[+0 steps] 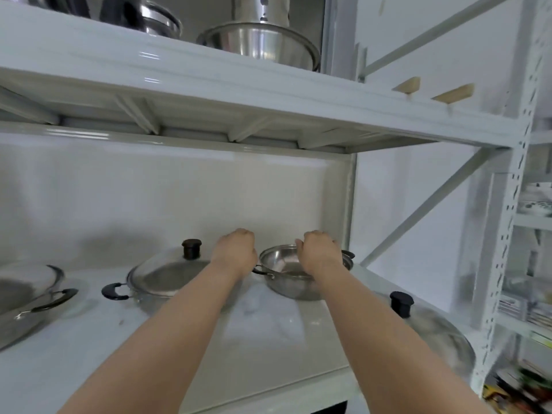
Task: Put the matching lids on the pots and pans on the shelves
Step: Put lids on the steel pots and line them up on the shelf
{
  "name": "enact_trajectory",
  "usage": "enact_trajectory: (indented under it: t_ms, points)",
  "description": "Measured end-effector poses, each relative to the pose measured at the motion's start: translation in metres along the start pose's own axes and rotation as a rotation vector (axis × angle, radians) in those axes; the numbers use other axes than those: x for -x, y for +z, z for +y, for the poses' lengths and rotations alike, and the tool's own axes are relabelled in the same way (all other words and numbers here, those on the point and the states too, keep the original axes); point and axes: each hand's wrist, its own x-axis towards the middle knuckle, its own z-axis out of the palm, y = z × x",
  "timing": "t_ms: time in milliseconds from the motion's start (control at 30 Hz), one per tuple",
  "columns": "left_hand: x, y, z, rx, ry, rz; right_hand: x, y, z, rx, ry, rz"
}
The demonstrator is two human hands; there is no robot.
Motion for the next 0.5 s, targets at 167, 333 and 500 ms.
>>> enact_trajectory:
  t_ms: [167, 333, 500]
  points:
    - [-0.002, 0.029, 0.054, -0.118, 0.026, -0.041, -0.001, 0.007, 0.056, 0.120, 0.041, -0.122]
    - [0.001, 0.060, 0.073, -0.101, -0.136, -0.108, 0.010, 0.004, 0.098, 0.186, -0.006, -0.185]
    - [0.003, 0.068, 0.074, -0.112, -0.176, -0.087, 0.015, 0.000, 0.129, 0.419, 0.031, -0.291]
